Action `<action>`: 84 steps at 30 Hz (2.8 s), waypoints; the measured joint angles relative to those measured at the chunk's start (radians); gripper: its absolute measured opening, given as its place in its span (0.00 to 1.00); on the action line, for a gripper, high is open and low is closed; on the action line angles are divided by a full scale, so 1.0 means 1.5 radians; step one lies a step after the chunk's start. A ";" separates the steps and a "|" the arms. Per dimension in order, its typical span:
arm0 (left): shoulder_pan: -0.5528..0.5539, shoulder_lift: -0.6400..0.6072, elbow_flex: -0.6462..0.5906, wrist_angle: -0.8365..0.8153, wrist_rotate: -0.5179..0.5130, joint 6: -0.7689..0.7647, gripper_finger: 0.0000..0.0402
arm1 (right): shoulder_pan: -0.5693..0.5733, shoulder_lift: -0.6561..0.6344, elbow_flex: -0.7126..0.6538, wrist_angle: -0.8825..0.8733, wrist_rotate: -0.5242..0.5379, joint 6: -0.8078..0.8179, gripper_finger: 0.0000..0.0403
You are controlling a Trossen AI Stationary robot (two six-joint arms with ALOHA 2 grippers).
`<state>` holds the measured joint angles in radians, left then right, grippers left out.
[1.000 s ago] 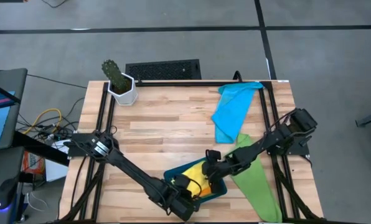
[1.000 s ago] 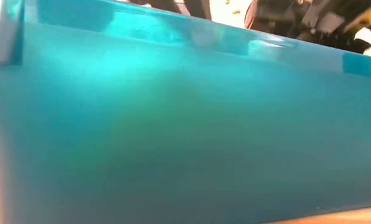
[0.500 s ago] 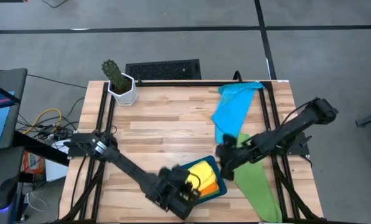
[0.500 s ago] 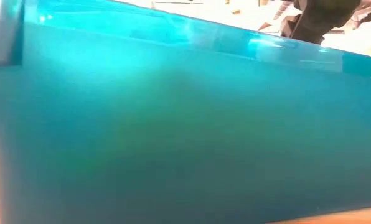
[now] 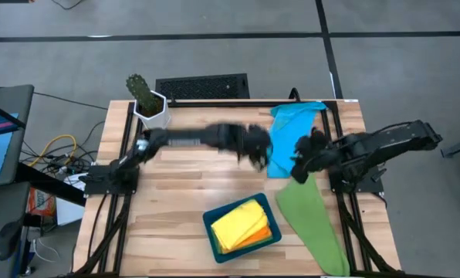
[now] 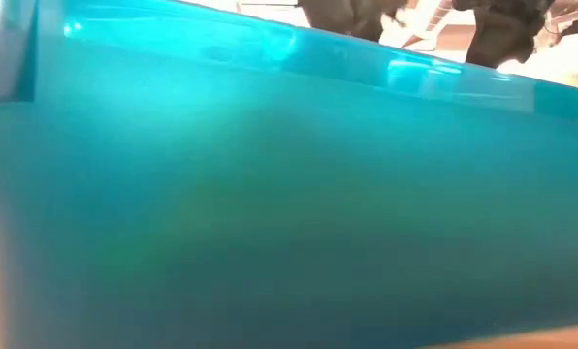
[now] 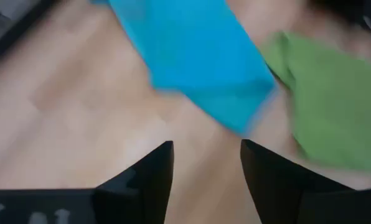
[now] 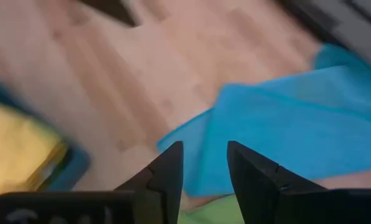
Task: Fold microfiber towels
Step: Fold the blue microfiber towel
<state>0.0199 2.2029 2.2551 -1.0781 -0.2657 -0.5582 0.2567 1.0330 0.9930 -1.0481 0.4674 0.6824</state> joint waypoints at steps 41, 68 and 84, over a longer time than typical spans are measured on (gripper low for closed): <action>0.155 0.247 -0.001 0.265 0.124 0.201 0.48 | -0.168 -0.140 0.000 0.009 0.036 0.000 0.33; 0.164 0.223 0.064 0.118 0.239 0.187 0.00 | -0.168 -0.131 0.000 0.009 0.038 -0.020 0.33; 0.160 0.053 0.067 -0.111 0.249 0.296 0.00 | -0.208 -0.019 0.000 0.167 -0.030 -0.243 0.46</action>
<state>0.2604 2.2819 2.3554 -1.2450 0.1072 -0.1136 -0.0546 1.0050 0.9936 -0.7983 0.4230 0.3178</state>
